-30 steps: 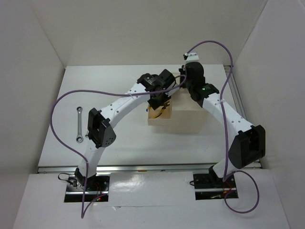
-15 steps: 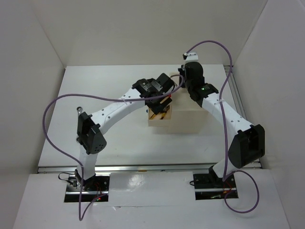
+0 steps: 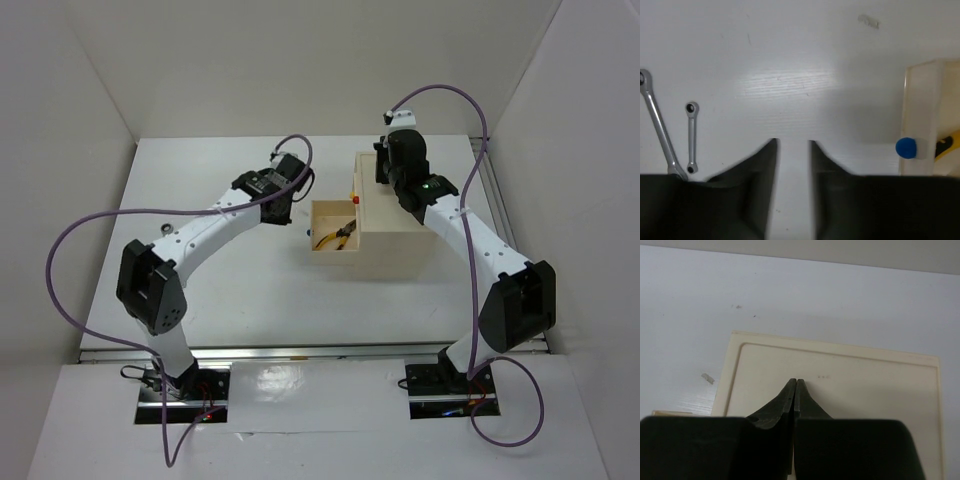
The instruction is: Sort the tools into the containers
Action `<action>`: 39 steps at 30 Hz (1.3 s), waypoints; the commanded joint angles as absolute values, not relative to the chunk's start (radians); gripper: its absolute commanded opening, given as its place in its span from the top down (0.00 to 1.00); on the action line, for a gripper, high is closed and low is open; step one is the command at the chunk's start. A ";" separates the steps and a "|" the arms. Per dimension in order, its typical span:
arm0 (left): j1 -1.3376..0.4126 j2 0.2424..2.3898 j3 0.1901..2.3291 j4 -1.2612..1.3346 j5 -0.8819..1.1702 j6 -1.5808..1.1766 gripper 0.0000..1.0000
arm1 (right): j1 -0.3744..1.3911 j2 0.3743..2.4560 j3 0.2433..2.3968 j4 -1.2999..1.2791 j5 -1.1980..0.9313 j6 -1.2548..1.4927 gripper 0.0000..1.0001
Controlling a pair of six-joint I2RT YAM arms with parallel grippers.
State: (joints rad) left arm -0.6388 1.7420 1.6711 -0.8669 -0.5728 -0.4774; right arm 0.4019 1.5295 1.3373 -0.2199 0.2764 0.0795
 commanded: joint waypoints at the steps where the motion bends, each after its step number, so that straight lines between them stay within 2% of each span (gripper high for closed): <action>1: -0.643 1.775 1.577 -0.743 -0.414 -0.606 0.75 | 0.414 1.600 1.285 -0.486 0.238 0.081 1.00; 2: -0.643 1.785 1.577 -0.726 -0.393 -0.606 0.98 | 0.414 1.600 1.285 -0.486 0.238 0.081 1.00; 3: -0.643 1.801 1.577 -0.726 -0.350 -0.606 1.00 | 0.414 1.600 1.285 -0.486 0.238 0.081 1.00; 9: -0.675 1.845 1.621 -0.574 -0.138 -0.575 1.00 | 0.414 1.611 1.285 -0.486 0.249 0.081 1.00; 13: -0.701 1.859 1.621 -0.433 0.113 -0.575 1.00 | 0.414 1.620 1.285 -0.486 0.249 0.081 1.00; 22: -0.735 1.870 1.459 -0.112 0.357 -0.689 0.95 | 0.414 1.620 1.285 -0.495 0.249 0.081 1.00; 25: -0.735 1.870 1.447 -0.185 0.269 -0.707 0.94 | 0.414 1.620 1.285 -0.495 0.249 0.081 1.00; 27: -0.710 1.809 1.404 -0.245 0.079 -0.765 0.94 | 0.414 1.620 1.285 -0.495 0.249 0.081 1.00; 29: -0.684 1.754 1.320 -0.308 -0.108 -0.823 0.69 | 0.414 1.620 1.285 -0.495 0.249 0.081 1.00; 31: -0.638 1.697 1.244 -0.289 -0.147 -0.873 0.50 | 0.414 1.620 1.285 -0.495 0.249 0.081 1.00; 32: -0.618 1.645 1.195 -0.143 -0.128 -0.862 0.29 | 0.414 1.620 1.285 -0.495 0.249 0.081 1.00; 33: -0.597 1.623 1.081 -0.039 -0.016 -0.862 0.23 | 0.414 1.620 1.285 -0.495 0.249 0.081 1.00; 35: -0.500 1.611 0.959 0.245 0.215 -0.866 0.17 | 0.414 1.620 1.285 -0.495 0.249 0.081 1.00; 36: -0.468 1.665 0.878 0.529 0.320 -0.911 0.15 | 0.423 1.620 1.285 -0.495 0.249 0.081 1.00; 37: -0.415 1.718 0.865 0.648 0.495 -0.961 0.16 | 0.423 1.620 1.285 -0.495 0.238 0.081 1.00; 39: -0.390 1.842 0.865 0.872 0.639 -1.118 0.17 | 0.423 1.620 1.285 -0.495 0.218 0.081 1.00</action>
